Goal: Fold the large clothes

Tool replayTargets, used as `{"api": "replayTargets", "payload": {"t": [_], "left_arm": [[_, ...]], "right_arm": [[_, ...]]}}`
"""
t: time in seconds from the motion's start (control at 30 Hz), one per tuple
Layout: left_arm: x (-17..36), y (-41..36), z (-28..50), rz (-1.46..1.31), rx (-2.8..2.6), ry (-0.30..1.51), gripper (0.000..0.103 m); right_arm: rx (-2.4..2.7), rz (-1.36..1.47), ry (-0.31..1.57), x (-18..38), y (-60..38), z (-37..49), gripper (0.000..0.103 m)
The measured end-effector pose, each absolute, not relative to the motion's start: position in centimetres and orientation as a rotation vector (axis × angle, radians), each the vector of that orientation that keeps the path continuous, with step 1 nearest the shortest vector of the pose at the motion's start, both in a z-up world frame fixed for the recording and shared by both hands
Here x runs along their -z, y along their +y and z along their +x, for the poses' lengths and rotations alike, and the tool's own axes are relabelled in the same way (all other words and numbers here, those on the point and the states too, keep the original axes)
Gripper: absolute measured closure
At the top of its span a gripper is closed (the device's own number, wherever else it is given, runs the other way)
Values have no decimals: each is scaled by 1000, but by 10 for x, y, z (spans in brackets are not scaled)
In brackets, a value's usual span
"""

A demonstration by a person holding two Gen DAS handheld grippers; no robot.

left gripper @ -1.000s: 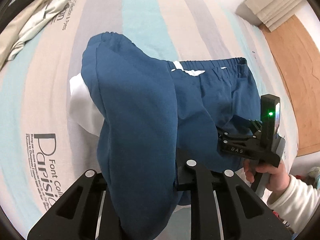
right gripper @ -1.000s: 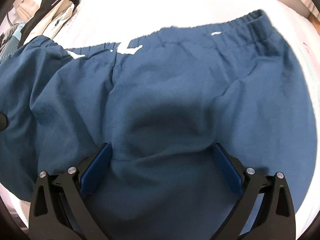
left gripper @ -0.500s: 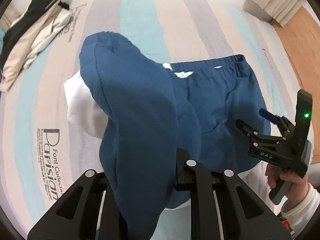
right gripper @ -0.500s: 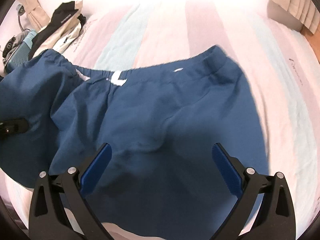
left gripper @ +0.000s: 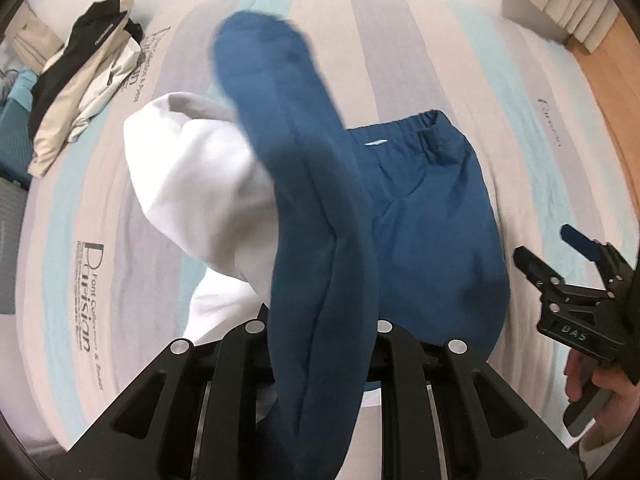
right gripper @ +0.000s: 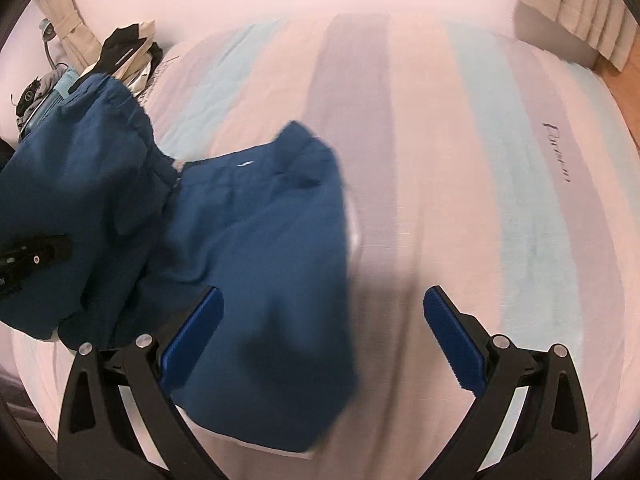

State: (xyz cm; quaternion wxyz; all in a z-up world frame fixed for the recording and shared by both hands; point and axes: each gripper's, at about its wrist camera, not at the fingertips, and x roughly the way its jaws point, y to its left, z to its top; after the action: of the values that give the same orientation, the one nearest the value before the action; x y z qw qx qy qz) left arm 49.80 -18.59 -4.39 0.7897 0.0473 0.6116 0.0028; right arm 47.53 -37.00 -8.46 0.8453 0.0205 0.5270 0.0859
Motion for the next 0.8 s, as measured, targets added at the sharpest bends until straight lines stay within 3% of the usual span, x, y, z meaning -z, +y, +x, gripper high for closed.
{"api": "replayTargets", "payload": {"t": [0.8], "left_arm": [[146, -372, 499, 219, -108, 1350, 87]], "right_arm": [[-133, 65, 1137, 101, -493, 470, 7]]}}
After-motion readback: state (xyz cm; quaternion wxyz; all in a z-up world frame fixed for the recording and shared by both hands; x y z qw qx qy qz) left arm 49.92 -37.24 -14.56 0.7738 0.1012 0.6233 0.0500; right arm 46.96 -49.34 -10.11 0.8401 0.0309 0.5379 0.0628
